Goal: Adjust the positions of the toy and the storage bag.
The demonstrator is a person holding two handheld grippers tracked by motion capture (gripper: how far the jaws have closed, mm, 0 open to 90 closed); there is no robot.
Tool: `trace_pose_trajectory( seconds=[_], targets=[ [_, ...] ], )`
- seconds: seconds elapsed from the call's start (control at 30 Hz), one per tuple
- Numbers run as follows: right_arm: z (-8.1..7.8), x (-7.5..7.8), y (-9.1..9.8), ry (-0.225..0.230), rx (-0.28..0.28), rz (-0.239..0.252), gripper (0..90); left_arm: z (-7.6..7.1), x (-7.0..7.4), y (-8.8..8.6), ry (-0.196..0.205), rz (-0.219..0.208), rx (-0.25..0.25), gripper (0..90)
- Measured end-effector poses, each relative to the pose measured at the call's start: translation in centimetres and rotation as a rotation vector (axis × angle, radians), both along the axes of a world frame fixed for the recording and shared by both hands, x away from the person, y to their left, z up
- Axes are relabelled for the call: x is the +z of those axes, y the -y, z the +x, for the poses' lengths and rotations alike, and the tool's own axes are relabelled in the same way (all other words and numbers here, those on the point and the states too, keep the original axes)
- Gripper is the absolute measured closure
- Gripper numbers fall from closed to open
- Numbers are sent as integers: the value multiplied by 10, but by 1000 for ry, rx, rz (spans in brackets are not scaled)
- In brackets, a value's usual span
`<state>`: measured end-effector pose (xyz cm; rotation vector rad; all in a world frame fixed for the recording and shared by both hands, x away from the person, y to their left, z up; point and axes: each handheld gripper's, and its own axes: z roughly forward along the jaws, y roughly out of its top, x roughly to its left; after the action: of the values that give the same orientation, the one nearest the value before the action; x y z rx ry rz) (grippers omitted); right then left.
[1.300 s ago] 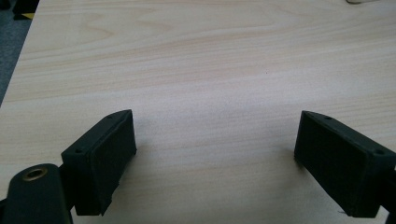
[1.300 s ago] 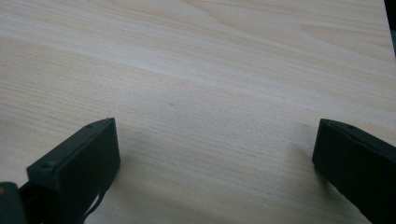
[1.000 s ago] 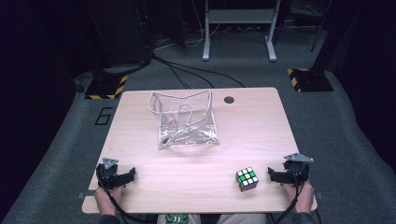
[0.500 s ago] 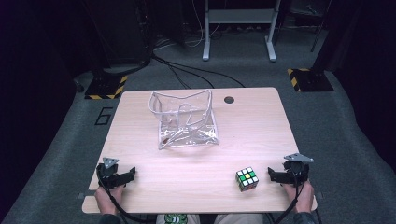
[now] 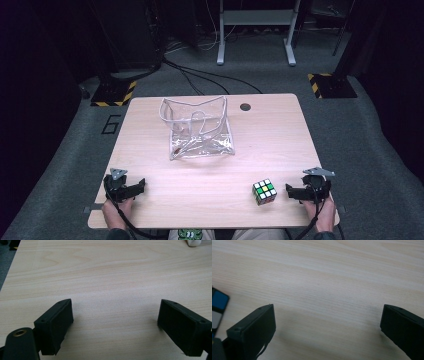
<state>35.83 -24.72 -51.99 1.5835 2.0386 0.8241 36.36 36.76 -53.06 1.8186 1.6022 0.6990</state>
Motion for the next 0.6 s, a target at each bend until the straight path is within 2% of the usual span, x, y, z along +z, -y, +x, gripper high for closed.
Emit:
trace_pose_trajectory(
  seconds=[0.33,0.47,0.6],
  targets=[
    [-13,35,-24,49,73,47,2,0,0,1,-1,1,3,129],
    [-16,42,-32,50,89,43,3,0,0,1,0,-1,1,132],
    [-20,48,-39,54,111,69,8,0,0,1,1,-1,1,134]
  ],
)
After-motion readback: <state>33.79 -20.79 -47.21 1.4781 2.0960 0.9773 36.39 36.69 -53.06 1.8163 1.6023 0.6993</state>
